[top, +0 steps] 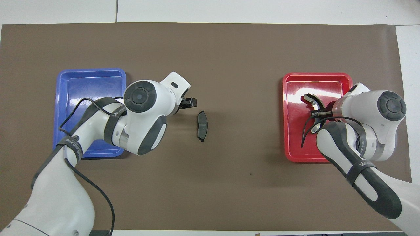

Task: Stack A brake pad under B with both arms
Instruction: 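Lift the curved pad with the right gripper while the left gripper withdraws, then carry the curved pad with the right gripper over the small pad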

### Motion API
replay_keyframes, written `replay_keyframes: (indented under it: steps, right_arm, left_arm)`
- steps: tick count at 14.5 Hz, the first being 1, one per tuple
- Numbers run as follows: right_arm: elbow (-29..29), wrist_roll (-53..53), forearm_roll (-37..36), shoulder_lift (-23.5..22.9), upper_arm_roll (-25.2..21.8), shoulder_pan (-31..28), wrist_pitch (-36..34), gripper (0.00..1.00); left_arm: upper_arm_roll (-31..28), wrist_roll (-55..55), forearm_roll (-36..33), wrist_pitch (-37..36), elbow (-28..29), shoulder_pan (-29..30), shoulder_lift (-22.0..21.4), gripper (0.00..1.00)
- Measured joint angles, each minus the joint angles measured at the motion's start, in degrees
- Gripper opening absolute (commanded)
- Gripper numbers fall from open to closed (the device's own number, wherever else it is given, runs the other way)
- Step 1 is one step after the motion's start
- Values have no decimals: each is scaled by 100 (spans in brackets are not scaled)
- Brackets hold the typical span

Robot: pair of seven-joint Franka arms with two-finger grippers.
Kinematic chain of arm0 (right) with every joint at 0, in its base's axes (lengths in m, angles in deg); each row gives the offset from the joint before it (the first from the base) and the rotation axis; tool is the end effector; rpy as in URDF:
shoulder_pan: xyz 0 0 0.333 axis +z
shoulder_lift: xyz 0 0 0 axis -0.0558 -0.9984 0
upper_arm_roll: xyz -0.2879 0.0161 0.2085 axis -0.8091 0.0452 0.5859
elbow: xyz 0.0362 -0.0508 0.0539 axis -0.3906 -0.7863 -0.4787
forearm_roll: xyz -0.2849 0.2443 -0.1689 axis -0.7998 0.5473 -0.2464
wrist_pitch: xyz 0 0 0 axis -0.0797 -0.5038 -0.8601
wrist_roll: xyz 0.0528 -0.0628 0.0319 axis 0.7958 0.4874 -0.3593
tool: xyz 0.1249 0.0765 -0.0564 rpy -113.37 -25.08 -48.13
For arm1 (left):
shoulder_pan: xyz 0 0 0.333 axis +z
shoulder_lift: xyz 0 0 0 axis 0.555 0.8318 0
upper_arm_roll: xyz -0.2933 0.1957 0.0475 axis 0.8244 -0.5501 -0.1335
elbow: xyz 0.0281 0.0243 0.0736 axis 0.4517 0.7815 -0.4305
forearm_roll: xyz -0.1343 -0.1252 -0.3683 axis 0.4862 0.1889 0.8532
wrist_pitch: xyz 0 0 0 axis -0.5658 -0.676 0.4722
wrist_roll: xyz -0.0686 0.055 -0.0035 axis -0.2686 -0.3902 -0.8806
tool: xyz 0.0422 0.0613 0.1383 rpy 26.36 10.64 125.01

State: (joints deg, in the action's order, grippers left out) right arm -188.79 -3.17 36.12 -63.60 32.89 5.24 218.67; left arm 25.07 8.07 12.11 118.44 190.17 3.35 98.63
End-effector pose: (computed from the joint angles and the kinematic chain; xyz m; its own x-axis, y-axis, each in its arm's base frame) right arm 0.5629 -0.0118 0.2654 0.9942 0.0625 0.0880 0.0640 -0.9978 -0.0146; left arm 0.5729 -0.3296 0.3324 0.9930 -0.0212 0.1163 -0.0328 -0.9946 0.0985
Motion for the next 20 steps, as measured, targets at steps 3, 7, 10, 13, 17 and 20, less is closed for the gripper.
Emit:
replay_keyframes:
  steps: [3, 7, 10, 13, 17, 20]
  right_arm:
    - [105, -3, 0, 1, 1, 1, -285, 0]
    - [681, 25, 0, 27, 78, 30, -1282, 0]
    - [1210, 889, 1, 99, 162, 573, -1876, 0]
    - [1411, 2097, 1, 98, 217, 1526, -1864, 0]
    - [1515, 3366, -32, -117, 232, 2466, -1588, 0]
    - [1928, 4206, -222, -628, 232, 3048, -1536, 0]
  left_arm:
    - [-21, -1191, 1, -983, -290, 720, -293, 100]
    - [-52, -2527, 1, -2410, -1139, 1568, -412, 100]
    - [-67, -3353, 1, -3208, -1634, 2150, -482, 100]
    - [-76, -3899, 1, -3596, -1742, 2538, -729, 100]
    - [-89, -4040, -52, -4160, -1744, 2751, -1167, 100]
    - [-86, -4042, -134, -4369, -1735, 2758, -1383, 100]
